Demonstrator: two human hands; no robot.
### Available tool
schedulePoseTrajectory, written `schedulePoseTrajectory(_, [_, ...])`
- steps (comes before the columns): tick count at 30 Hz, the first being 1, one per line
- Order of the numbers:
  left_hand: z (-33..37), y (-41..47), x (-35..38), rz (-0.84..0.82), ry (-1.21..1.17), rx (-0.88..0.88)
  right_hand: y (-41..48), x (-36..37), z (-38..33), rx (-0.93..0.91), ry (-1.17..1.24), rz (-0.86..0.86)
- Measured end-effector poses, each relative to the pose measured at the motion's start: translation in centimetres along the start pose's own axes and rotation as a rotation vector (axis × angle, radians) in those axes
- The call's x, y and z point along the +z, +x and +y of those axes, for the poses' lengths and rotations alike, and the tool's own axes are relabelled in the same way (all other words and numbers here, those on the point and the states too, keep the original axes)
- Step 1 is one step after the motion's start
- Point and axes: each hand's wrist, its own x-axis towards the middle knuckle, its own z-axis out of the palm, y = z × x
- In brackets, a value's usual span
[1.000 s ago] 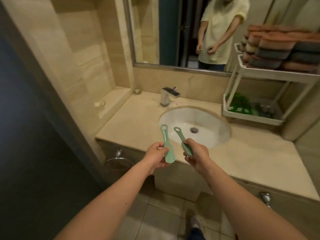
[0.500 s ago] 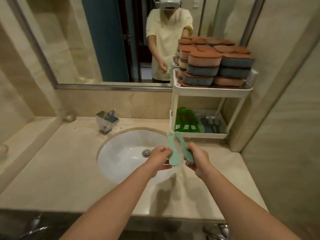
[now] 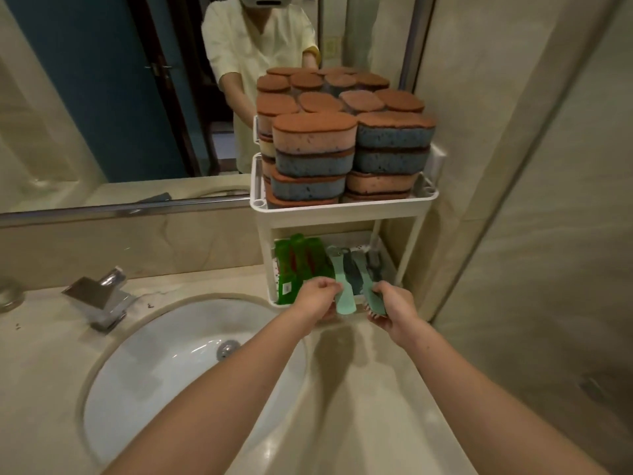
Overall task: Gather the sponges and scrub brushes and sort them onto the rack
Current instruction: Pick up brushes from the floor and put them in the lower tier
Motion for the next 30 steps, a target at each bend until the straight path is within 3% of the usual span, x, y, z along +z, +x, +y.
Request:
schedulePoseTrajectory(5, [1.3, 4.3, 1.3, -0.019, 0.078, -0.017, 3.0, -0.1, -1.5, -0.004, 0.184, 0.004])
schedulePoseTrajectory(8, [2.2, 6.6, 2.1, -0.043, 0.038, -0.069, 4.6, -0.3, -1.7, -0.066, 0.165, 0.072])
schedulePoseTrajectory(12, [3.0, 9.1, 3.4, 0.019, 0.148, -0.1, 6.5, 0.0, -1.5, -0.157, 0.01, 0.206])
schedulePoseTrajectory(20, [1.8, 11.2, 2.6, 0.038, 0.196, -0.043, 7.7, 2.3, -0.6, -0.411, -0.383, 0.289])
schedulePoseTrajectory(30, [0.9, 12.4, 3.2, 0.048, 0.197, -0.026, 9.1, 2.4, -1.6, -0.324, -0.853, 0.181])
